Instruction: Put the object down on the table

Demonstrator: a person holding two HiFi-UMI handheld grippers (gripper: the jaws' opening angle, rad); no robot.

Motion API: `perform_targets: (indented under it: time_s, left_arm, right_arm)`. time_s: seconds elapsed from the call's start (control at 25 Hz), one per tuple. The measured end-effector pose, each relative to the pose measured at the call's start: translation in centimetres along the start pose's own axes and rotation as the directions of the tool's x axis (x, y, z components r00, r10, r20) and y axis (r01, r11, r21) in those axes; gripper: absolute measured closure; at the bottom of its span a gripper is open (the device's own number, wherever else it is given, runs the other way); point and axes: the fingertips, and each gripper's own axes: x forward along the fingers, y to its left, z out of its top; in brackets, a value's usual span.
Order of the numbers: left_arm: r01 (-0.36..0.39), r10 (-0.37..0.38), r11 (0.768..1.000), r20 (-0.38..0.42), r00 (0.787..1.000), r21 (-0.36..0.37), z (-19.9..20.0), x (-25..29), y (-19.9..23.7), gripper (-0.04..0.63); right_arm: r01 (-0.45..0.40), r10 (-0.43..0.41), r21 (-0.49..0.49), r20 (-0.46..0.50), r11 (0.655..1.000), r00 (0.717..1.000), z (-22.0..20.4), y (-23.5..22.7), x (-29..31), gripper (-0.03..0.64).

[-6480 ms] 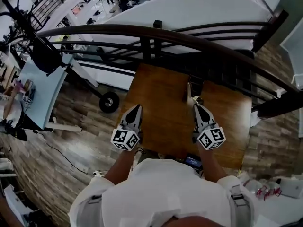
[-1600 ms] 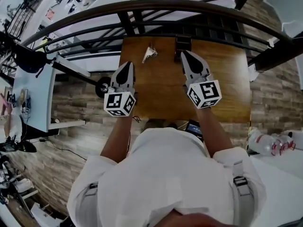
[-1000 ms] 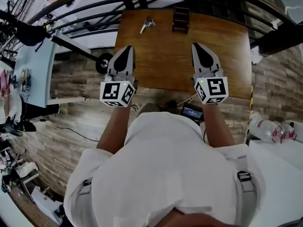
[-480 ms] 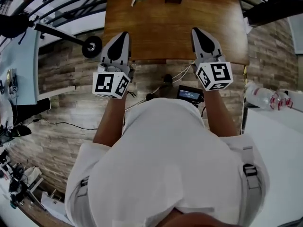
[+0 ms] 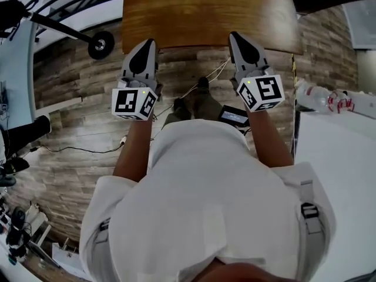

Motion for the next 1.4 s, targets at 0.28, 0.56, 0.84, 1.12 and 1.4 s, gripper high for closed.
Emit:
perform_targets:
  time_s: [0.28,0.56,0.84,1.12,1.4]
  left_arm:
    - [0.053,-0.053,0.998,-0.012,0.999,-0.017,-0.1,-2.7,-3.0,0.584]
    - [0.046,-0.046,0.999,-0.02,0.999,0.019,-0.2,-3.4,-8.8,0.584]
    - [0.061,-0.06,0.998,-0.049,0.997,0.022,-1.9,-3.9,-17.2,0.584]
    - [0.085,-0.086,0.996,-0.072,0.994,-0.015,-3.9,-5.2,-23.6,0.584]
    - [0.06,-0.058,0.998,-0.091,0.994,0.021,-5.5,-7.1,-27.0,0.584]
  right_arm:
    - [-0.064,0.064,0.01,0.027,0.998,0.998,0.5,3.0,-2.3,0.592]
    - [-0.083,0.081,0.015,0.068,0.996,0.994,0.6,1.2,-7.6,0.592]
    - [-0.068,0.063,0.077,0.067,0.995,0.996,-1.6,-3.0,-15.2,0.592]
    - [-0.106,0.096,0.111,0.095,0.988,0.991,-3.5,-5.6,-20.6,0.592]
    - [-0.08,0.067,0.138,0.097,0.987,0.993,-5.9,-7.4,-24.5,0.592]
